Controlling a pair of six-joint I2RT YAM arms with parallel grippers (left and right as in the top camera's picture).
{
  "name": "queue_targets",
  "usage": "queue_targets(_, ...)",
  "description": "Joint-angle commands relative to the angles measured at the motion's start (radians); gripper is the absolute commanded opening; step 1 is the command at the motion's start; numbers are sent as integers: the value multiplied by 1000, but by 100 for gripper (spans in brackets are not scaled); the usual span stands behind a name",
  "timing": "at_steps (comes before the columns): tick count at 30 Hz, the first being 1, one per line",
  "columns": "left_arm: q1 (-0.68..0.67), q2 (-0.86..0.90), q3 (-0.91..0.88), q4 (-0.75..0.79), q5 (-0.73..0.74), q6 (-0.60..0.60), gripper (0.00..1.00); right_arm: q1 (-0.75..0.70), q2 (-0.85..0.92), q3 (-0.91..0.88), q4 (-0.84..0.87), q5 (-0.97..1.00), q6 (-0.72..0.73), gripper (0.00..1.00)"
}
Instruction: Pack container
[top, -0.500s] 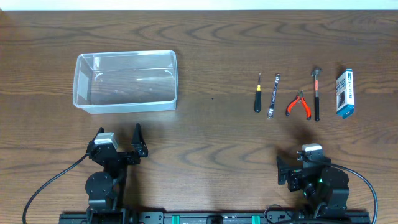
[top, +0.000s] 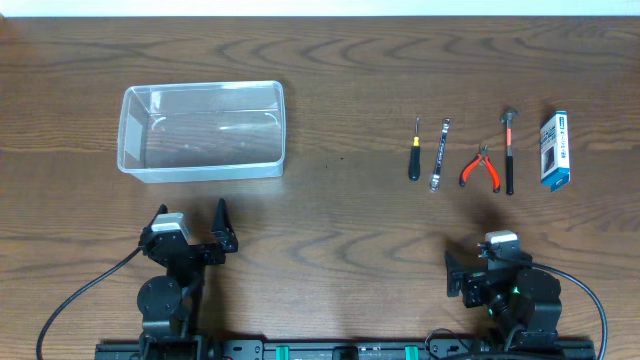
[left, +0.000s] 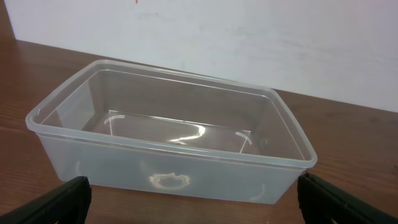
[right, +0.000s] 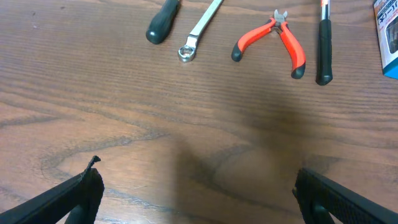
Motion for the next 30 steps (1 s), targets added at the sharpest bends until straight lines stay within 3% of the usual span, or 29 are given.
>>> queue_targets(1, -5, 3, -30, -10, -4, -2, 99, -10, -11, -9, 0, -7, 1, 99)
queue_targets(4, -5, 3, -30, -10, -4, -2, 98, -10, -11, -8, 8, -19, 38, 99)
queue_targets(10, -5, 3, -21, -10, -3, -7, 98, -10, -10, 13, 50, -23, 277, 99)
queue_targets(16, -5, 7, 98, -15, -6, -5, 98, -9, 58, 145, 48, -45, 285, 99)
queue_targets(25, -3, 279, 473, -301, -127, -4, 98, -9, 542, 526, -18, -45, 282, 99)
queue_targets(30, 13, 501, 635, -330, -137, 49, 98, -9, 876, 778, -147, -44, 279, 99)
